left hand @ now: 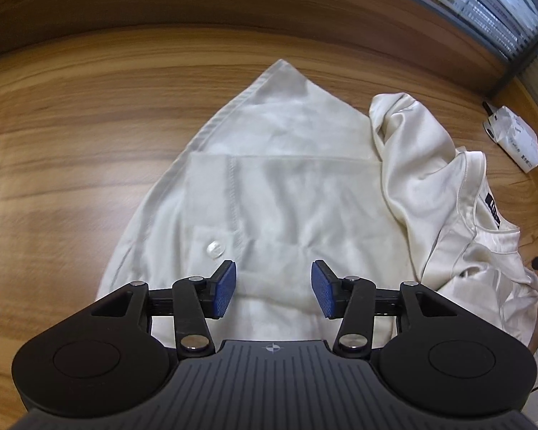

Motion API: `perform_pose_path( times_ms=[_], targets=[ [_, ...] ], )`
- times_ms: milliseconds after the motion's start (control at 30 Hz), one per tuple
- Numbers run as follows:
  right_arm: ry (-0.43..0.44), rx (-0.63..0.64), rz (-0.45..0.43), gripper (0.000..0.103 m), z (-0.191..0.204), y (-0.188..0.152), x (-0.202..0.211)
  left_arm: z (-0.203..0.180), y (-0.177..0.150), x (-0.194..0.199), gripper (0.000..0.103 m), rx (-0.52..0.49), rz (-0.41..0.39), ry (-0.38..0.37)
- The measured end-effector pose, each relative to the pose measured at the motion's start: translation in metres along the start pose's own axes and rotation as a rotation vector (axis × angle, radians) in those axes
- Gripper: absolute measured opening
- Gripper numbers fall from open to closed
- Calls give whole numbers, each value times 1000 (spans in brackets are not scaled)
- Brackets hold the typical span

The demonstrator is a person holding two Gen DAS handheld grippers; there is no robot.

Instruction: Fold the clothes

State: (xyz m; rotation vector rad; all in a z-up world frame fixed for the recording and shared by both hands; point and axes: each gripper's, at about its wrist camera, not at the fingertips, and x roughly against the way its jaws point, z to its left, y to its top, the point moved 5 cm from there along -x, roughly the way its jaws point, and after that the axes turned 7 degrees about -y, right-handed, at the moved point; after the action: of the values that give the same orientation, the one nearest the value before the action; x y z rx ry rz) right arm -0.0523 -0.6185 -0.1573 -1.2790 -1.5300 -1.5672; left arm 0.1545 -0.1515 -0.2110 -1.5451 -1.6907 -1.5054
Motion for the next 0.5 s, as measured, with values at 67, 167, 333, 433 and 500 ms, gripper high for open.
perform_pose_path(
  times_ms=[67,167,333,433,500],
  targets=[
    [35,37,3,65,12,9,-12,-6,5,-12,50,-17,12,11],
    [87,93,16,67,29,21,-20,-12,9,-21,50,-42,24,4],
    [114,166,27,66,50,27,-28,-21,15,-31,50,-83,37,11],
    [113,201,19,39,55,28,-28,-21,16,-34,50,-86,38,28],
    [110,209,11,26,55,29,-28,-21,16,-34,48,-101,38,49]
  ],
)
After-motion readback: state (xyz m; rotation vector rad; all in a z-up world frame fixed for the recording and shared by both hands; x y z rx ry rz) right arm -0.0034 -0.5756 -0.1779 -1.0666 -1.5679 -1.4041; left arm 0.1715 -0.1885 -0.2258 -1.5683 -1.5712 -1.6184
